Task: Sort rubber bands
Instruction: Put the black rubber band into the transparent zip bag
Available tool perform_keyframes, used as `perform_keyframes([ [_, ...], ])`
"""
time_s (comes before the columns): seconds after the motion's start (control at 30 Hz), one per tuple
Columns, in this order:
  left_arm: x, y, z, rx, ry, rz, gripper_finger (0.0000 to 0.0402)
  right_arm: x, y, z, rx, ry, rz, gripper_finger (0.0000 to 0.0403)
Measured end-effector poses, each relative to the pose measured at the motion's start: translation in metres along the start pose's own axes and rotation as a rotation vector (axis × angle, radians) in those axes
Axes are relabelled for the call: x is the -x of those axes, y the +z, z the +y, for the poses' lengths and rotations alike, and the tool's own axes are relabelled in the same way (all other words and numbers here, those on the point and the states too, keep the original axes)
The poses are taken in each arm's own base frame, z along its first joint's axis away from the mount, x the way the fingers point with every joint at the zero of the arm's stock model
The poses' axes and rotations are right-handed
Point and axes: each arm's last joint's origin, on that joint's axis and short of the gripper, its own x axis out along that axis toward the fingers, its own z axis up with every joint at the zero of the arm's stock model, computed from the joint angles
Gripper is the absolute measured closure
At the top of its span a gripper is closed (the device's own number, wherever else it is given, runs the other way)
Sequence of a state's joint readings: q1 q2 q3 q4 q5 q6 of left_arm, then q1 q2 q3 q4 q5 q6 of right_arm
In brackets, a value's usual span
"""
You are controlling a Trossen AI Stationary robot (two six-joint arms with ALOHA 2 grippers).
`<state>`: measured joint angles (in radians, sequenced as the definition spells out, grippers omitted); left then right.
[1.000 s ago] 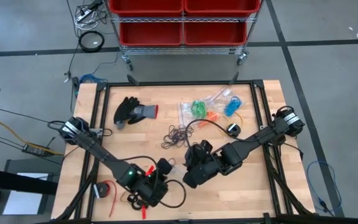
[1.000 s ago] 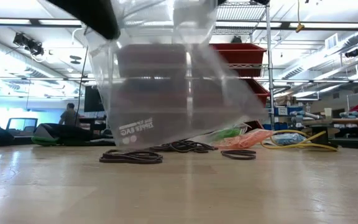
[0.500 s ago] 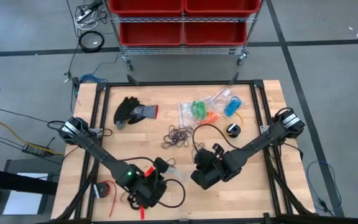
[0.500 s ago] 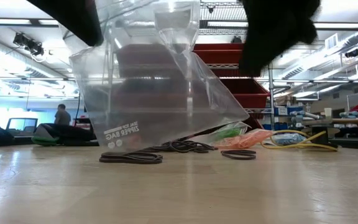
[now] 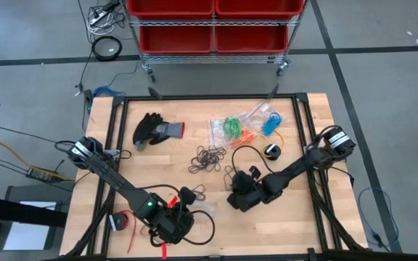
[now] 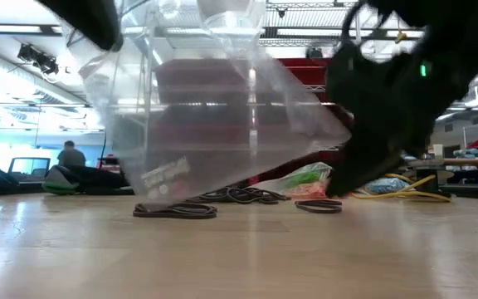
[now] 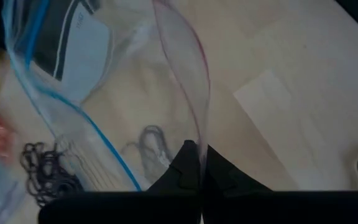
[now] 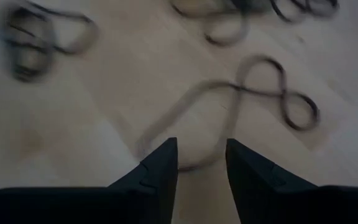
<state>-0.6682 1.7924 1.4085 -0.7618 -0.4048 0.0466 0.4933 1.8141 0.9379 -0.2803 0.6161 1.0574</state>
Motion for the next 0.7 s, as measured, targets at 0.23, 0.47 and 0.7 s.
perform_keyframes([
  [0.23, -0.004, -0.004, -0.002, 0.057, -0.017, 0.013, 0.0401, -0.012, -0.007, -0.014, -0.028, 0.029, 0.021, 0.0283],
  [0.47, -0.004, -0.004, -0.002, 0.097, -0.018, 0.014, 0.0401, -0.016, -0.004, -0.019, 0.022, 0.02, 0.022, 0.039],
  [0.7, -0.004, -0.005, -0.003, 0.099, -0.018, 0.019, 0.0401, -0.013, 0.006, -0.006, 0.102, 0.04, -0.012, 0.0402],
])
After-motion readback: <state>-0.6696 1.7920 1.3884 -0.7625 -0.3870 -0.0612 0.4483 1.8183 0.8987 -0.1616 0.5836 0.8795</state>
